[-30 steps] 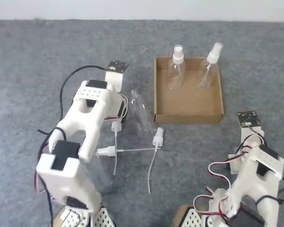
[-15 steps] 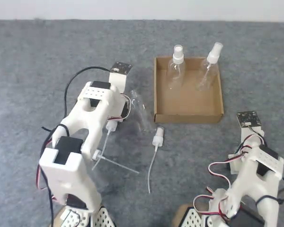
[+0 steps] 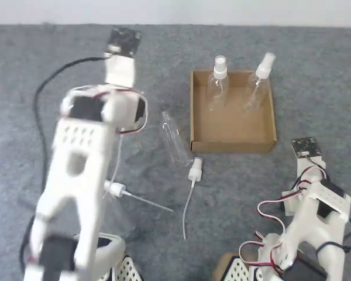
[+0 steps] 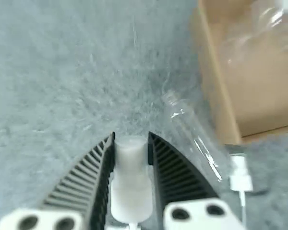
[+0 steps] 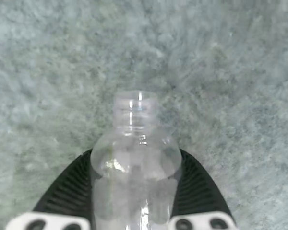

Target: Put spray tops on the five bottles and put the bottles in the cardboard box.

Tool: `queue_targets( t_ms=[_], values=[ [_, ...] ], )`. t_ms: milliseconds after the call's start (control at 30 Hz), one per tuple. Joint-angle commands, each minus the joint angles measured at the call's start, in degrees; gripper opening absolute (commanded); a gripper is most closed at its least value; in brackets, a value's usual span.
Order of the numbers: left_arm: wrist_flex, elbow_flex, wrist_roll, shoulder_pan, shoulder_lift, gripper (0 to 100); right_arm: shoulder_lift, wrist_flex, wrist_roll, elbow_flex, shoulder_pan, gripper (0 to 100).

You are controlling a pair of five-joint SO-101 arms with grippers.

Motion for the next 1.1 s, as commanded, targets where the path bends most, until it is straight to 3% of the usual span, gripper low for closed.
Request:
queue_targets(
  t_ms=[0, 233, 600, 667, 900, 1067],
  values=[
    [4.2, 3.0, -1.9, 0.1, -15.2, 1, 0.0, -0.9, 3.9, -3.5, 0.7, 0.6],
    [4.4, 18.5, -6.9, 0.4, -29.1, 1, 0.7, -0.9, 5.0, -15.8, 7.2, 0.6],
    [-9.8, 42.5, -5.0, 0.0, -37.6, 1, 16.2, -0.9, 5.1, -25.2, 8.5, 0.8],
    [-11.1, 44.9, -5.1, -0.3, -39.3, 1, 18.4, -0.9, 5.1, -25.5, 8.4, 4.7],
    [-11.8, 46.4, -5.3, -0.4, -40.5, 1, 19.2, -1.1, 5.1, -25.7, 8.3, 32.9],
    [-11.8, 46.6, -5.3, -0.4, -40.6, 1, 19.1, 1.8, 5.1, -29.1, 6.0, 28.2]
  ],
)
